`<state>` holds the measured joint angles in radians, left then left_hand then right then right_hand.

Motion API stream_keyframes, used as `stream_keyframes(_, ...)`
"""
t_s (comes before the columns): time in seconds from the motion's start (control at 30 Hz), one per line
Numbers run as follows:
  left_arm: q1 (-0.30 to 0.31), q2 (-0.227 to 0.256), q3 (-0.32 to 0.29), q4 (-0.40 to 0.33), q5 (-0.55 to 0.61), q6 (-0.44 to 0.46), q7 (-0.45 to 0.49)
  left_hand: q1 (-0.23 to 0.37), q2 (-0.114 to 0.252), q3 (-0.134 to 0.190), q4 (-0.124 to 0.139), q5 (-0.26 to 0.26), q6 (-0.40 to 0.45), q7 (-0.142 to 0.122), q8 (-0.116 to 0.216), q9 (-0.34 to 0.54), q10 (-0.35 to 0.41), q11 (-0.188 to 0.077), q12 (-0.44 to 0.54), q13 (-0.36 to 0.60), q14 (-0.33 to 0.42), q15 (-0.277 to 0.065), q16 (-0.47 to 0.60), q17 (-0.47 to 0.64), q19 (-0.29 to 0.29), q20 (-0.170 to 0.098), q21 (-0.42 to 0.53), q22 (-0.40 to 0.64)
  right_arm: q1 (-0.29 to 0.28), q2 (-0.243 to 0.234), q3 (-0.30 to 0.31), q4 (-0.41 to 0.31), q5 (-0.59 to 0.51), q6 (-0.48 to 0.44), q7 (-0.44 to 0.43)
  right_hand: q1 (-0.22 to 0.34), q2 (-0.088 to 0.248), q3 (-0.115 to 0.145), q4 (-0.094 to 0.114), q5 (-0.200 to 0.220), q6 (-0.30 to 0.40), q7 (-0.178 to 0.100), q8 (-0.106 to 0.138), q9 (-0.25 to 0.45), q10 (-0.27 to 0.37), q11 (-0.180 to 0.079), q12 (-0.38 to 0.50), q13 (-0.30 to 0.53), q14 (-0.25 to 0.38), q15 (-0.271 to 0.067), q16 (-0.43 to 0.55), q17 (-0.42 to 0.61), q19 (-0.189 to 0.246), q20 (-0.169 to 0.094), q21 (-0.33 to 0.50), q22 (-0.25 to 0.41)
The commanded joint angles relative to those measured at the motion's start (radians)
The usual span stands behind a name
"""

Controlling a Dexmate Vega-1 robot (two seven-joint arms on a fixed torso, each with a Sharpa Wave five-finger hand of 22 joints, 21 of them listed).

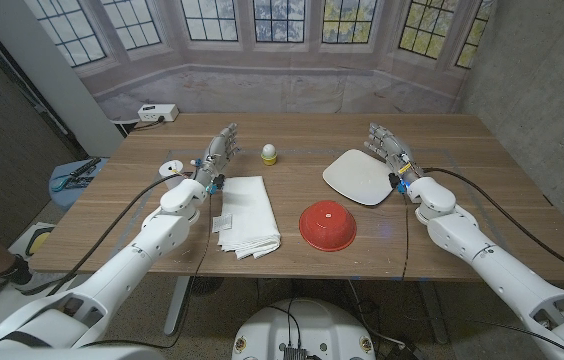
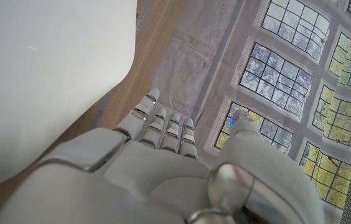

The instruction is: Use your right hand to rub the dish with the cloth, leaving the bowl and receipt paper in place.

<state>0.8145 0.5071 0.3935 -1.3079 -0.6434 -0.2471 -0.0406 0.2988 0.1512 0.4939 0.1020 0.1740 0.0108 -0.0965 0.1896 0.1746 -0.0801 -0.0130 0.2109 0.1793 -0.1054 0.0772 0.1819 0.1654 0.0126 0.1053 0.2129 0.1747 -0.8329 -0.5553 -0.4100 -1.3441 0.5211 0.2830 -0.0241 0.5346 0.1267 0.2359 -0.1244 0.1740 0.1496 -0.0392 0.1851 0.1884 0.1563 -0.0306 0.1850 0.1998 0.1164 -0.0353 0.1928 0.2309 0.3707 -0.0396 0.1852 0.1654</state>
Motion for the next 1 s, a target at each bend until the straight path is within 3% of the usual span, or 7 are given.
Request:
stream_keyframes(0.03,0.023,0.004,-0.009,-0.035,0.006,-0.001,0.039,0.003,-0.001,0.005,-0.004,0.004,0.005,-0.007,0.0,0.002,0.003,0.002,0.002,0.005,-0.003,0.009,0.002,0.006,0.004,0.0,0.002,0.003,0.017,-0.026,-0.023,-0.039,-0.049,-0.006,0.012,0.012,-0.003,0.002,-0.009,0.005,-0.002,-0.001,0.005,0.003,0.003,0.0,0.007,0.002,0.003,-0.013,0.002,-0.002,0.002,-0.002,0.004,0.004)
stream_keyframes(0.57,0.049,0.033,-0.03,-0.076,-0.001,0.012,0.057,0.0,-0.002,0.006,-0.008,0.003,0.004,-0.006,-0.003,0.002,0.004,0.004,0.0,0.005,0.002,0.012,0.002,0.006,0.011,0.003,0.001,0.003,0.059,-0.045,-0.084,-0.103,-0.186,-0.026,0.002,0.021,-0.005,0.004,-0.017,0.006,-0.003,-0.001,0.006,0.002,0.006,-0.004,0.01,0.002,0.0,-0.018,0.002,-0.011,0.0,-0.003,0.003,0.004)
stream_keyframes(0.73,0.051,0.039,-0.036,-0.074,-0.005,0.008,0.051,-0.001,-0.002,0.007,-0.009,0.003,0.003,-0.008,-0.004,0.002,0.004,0.004,0.0,0.005,0.004,0.011,0.002,0.006,0.013,0.004,0.001,0.003,0.062,-0.053,-0.1,-0.133,-0.23,-0.035,-0.007,0.026,-0.006,0.005,-0.021,0.006,-0.003,-0.003,0.007,0.002,0.006,-0.009,0.01,0.001,-0.003,-0.02,0.001,-0.015,-0.009,-0.011,0.001,0.004)
stream_keyframes(1.0,0.049,0.05,-0.038,-0.071,-0.008,0.01,0.035,-0.002,-0.002,0.008,-0.011,0.003,0.003,-0.008,-0.005,0.002,0.007,0.005,0.0,0.005,0.008,0.008,0.002,0.006,0.017,0.007,0.001,0.003,0.055,-0.067,-0.12,-0.179,-0.31,-0.025,-0.027,0.033,-0.007,0.008,-0.026,0.007,0.009,-0.01,0.012,0.002,0.019,-0.015,0.015,0.001,0.005,-0.029,0.005,-0.021,-0.013,-0.002,0.0,0.004)
